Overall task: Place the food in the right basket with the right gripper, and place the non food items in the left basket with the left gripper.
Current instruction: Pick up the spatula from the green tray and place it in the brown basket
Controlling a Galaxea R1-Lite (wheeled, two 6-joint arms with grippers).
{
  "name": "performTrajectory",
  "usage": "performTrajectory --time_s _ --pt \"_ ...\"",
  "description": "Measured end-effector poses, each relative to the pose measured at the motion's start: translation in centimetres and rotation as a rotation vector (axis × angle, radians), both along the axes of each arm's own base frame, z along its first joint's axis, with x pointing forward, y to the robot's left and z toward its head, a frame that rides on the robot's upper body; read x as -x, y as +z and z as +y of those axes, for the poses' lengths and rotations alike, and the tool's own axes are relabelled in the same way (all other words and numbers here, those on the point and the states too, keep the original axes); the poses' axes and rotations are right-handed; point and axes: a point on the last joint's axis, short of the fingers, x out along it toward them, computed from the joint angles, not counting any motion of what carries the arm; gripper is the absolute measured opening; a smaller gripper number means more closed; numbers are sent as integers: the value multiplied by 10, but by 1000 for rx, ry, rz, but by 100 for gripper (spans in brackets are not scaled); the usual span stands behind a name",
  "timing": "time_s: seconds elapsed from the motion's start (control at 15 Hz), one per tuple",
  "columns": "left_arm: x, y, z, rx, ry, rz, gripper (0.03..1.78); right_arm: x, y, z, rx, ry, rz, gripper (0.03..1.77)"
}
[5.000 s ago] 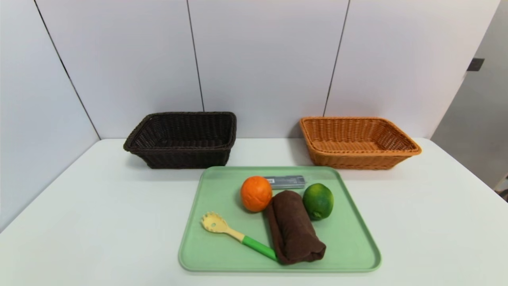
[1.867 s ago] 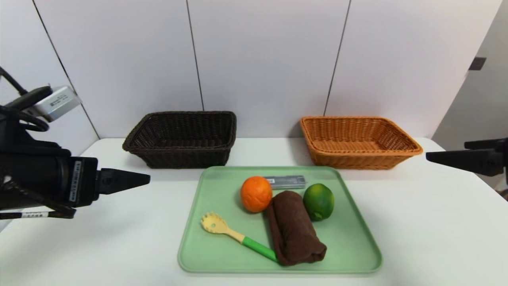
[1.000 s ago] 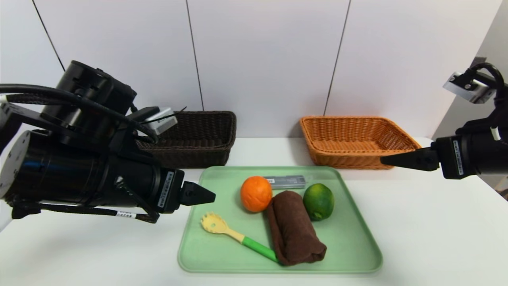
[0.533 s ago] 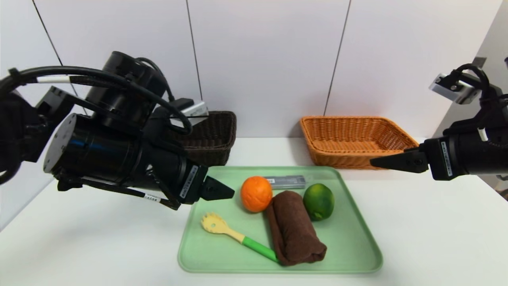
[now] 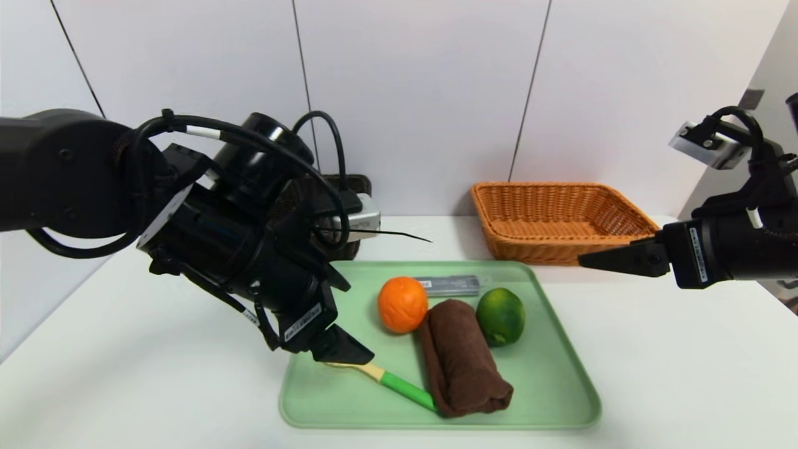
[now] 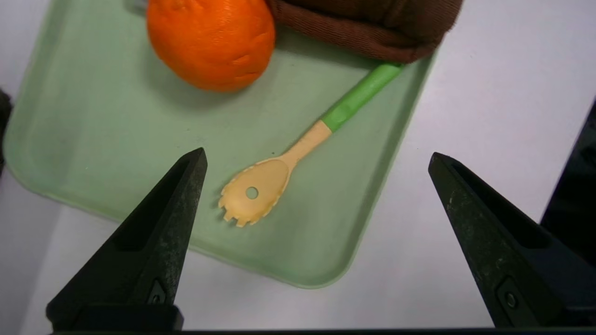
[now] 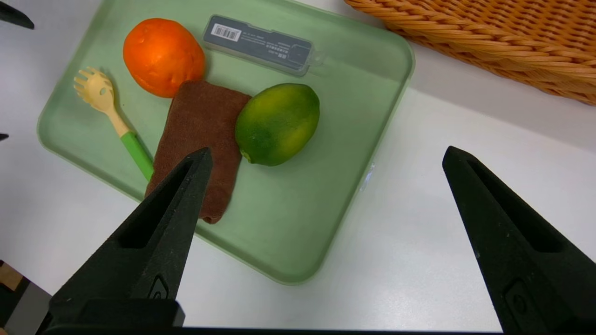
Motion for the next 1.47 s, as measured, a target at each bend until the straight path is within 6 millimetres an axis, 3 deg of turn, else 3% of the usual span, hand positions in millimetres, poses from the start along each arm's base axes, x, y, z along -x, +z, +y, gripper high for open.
performTrajectory --time_s 0.47,1.0,1.47 --pt "-13 -23 -11 -96 -264 -8 169 0 -5 1 -5 14 22 171" --pt "-17 -46 -38 -133 -351 21 169 -1 -13 0 -16 4 19 171" --pt "-20 -58 -46 -151 -387 29 169 1 -14 -1 -17 4 19 171"
